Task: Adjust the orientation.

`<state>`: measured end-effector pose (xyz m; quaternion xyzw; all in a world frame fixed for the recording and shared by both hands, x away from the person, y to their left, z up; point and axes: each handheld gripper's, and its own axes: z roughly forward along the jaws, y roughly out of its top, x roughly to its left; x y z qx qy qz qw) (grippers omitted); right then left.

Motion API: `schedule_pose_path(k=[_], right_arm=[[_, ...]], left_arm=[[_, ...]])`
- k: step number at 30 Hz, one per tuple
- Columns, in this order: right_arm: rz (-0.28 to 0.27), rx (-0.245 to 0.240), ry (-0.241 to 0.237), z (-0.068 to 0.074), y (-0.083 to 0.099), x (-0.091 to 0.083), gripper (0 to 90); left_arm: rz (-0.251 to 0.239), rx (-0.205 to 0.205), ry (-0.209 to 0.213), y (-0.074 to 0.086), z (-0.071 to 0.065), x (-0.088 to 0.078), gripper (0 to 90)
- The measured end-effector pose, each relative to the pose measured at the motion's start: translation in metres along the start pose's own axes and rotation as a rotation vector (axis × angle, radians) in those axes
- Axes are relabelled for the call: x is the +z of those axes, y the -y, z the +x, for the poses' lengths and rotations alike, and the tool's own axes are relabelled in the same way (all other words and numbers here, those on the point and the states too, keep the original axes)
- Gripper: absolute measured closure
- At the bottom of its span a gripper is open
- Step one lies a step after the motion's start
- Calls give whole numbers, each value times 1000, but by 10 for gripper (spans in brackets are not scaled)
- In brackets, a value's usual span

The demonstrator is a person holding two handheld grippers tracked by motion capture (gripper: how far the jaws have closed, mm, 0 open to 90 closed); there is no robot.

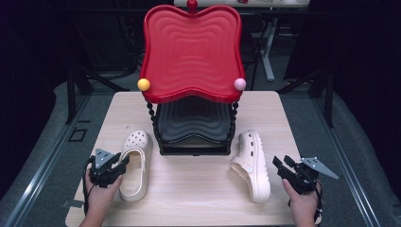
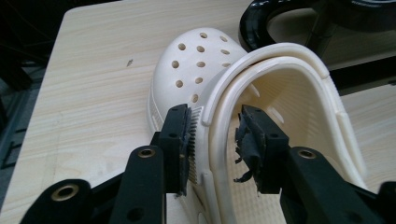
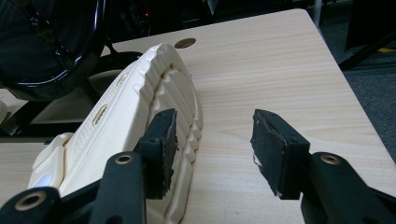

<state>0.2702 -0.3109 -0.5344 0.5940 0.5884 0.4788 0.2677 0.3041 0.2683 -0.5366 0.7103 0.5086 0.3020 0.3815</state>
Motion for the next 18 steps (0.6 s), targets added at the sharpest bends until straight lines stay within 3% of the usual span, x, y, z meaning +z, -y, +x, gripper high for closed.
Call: schedule_pose_path(k=[9,14,18], right_arm=[[0,-2,-3,1,0,0,492],[-11,-1,6,1,0,-1,497],[-39,-40,26,5,-3,-6,528]], left_arm=[[10,41,-50,0,-3,3,717],[13,50,-48,-1,-3,1,737],[28,54,-28,-2,-5,-1,744]])
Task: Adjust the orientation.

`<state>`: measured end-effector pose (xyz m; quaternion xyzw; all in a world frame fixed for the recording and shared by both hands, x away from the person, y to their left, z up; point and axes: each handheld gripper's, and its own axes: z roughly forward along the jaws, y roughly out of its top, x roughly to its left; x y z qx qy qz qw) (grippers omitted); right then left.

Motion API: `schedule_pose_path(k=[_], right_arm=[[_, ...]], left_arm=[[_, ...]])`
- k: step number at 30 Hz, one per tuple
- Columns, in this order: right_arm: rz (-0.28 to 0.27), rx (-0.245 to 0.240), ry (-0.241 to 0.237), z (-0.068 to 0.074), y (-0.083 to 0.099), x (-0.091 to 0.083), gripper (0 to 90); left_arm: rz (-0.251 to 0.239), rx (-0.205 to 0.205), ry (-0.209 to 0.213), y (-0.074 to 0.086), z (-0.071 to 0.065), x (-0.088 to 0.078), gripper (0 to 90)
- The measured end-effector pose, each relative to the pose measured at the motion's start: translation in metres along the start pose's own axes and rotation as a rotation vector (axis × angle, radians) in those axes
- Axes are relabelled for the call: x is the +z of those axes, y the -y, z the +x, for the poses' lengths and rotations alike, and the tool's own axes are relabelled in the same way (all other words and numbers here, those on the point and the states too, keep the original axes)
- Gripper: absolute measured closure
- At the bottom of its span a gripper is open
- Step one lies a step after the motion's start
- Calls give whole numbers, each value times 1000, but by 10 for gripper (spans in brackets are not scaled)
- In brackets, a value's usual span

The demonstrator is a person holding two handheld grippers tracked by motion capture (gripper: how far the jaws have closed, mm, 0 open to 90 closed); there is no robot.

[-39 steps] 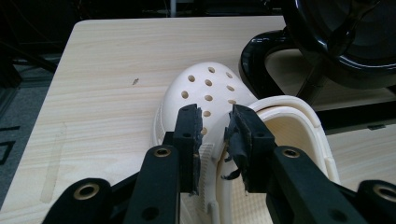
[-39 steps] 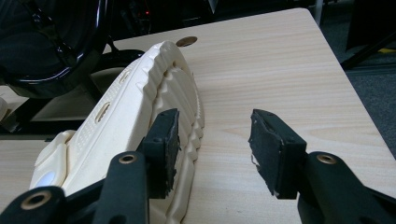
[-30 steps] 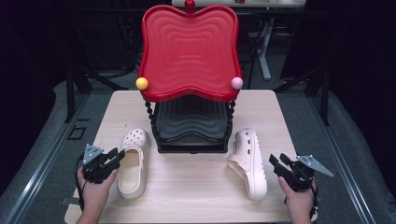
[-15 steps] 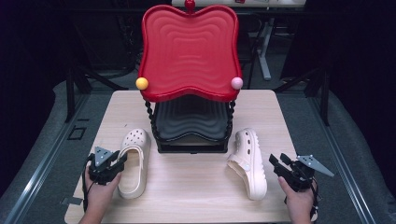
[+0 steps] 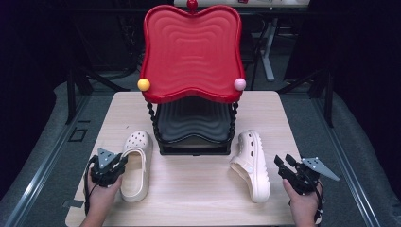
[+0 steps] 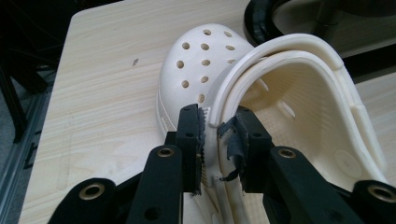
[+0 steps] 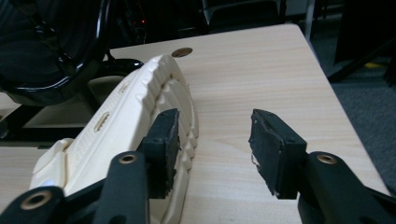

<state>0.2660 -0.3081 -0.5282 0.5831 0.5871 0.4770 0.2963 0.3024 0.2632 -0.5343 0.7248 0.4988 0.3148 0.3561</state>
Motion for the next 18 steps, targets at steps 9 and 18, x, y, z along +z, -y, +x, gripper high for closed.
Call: schedule_pose_path(k=[9,18], right_arm=[[-2,-280,-64,48,-7,-11,766],[117,-410,-81,71,0,6,864]], left_arm=[[21,-12,53,5,-13,-19,746],[6,-19,64,9,-12,-18,703]])
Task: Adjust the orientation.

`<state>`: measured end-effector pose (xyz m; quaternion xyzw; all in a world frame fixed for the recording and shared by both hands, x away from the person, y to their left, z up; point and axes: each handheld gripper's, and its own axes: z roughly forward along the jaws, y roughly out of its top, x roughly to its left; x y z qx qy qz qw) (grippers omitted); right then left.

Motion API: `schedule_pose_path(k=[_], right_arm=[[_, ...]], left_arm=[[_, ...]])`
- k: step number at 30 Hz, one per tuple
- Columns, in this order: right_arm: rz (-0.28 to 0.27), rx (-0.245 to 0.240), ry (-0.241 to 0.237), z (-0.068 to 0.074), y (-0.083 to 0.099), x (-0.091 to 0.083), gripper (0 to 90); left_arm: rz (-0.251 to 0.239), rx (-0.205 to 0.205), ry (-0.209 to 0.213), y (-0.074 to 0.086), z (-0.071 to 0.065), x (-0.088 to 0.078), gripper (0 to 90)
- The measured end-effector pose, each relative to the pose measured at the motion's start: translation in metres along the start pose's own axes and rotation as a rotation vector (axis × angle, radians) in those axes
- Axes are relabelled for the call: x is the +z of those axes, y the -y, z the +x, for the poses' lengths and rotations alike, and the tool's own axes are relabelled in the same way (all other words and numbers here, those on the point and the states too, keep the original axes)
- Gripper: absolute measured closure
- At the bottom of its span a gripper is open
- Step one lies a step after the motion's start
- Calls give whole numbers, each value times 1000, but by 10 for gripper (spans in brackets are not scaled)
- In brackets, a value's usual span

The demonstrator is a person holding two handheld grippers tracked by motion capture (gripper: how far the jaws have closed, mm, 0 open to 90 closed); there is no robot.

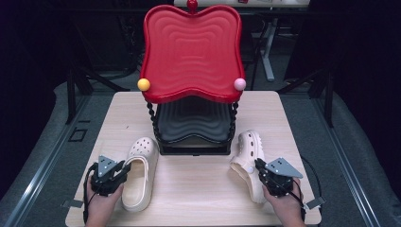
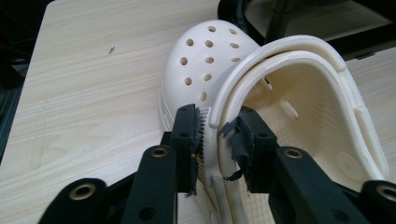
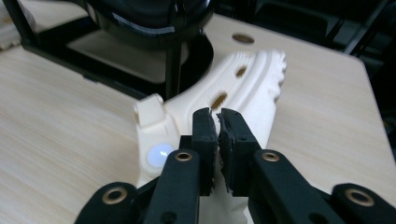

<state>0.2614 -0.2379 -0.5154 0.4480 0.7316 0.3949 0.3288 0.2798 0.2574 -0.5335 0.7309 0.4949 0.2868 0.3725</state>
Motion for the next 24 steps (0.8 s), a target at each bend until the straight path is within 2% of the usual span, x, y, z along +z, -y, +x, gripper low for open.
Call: schedule_pose_path(k=[4,11,14,15,17,20,22,23,24], right_arm=[[-7,22,-24,-7,1,-1,880],[0,46,-5,-13,2,-4,883],[3,76,25,-20,3,-8,884],[9,103,41,-27,4,-11,885],[13,114,44,-30,5,-12,884],[23,172,71,-45,10,-14,891],[25,182,74,-48,11,-14,894],[34,227,75,-56,14,-14,896],[34,227,75,-56,14,-14,897]], left_arm=[[-8,-4,11,1,0,1,640],[-11,-47,29,2,5,0,578],[-16,-57,34,3,6,0,561],[-18,-57,36,3,6,0,557],[-18,-55,36,3,6,0,556],[-25,-57,40,3,6,0,538],[-32,-59,40,2,7,0,532],[-31,-60,40,2,7,0,528],[-31,-60,41,2,7,0,528]])
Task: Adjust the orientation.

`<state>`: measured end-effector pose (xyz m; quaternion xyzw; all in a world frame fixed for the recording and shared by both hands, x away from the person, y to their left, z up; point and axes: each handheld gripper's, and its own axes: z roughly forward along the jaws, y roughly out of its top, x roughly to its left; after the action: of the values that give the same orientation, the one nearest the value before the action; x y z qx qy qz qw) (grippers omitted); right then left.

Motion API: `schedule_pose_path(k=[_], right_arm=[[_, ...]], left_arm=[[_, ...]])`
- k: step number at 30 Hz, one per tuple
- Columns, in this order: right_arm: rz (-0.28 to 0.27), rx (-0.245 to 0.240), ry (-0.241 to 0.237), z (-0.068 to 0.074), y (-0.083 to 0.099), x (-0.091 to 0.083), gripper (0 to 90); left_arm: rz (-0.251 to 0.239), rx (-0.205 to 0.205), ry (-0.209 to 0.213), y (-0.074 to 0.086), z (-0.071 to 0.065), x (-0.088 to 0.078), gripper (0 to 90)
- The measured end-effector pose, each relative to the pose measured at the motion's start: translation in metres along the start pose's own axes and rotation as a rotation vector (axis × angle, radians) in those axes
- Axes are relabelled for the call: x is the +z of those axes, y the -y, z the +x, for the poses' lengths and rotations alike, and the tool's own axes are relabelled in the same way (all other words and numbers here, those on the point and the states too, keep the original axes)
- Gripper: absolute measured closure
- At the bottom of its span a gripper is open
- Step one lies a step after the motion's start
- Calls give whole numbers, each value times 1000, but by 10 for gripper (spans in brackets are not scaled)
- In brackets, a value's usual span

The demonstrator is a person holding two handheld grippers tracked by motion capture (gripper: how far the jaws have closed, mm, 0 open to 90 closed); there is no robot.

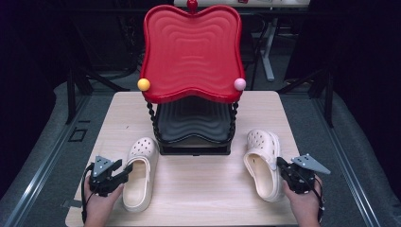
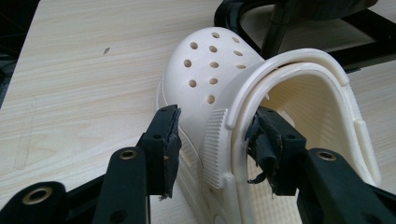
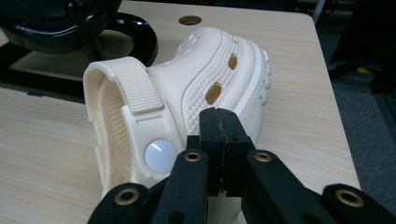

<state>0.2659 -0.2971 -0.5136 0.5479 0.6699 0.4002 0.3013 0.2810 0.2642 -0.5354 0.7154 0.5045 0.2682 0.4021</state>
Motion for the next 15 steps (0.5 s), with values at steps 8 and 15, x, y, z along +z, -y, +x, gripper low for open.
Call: schedule_pose_path(k=[8,15], right_arm=[[92,184,-11,-37,11,14,900],[180,316,-95,-55,26,35,900]], left_arm=[[2,6,-2,0,0,0,528],[6,9,-3,0,0,1,531]])
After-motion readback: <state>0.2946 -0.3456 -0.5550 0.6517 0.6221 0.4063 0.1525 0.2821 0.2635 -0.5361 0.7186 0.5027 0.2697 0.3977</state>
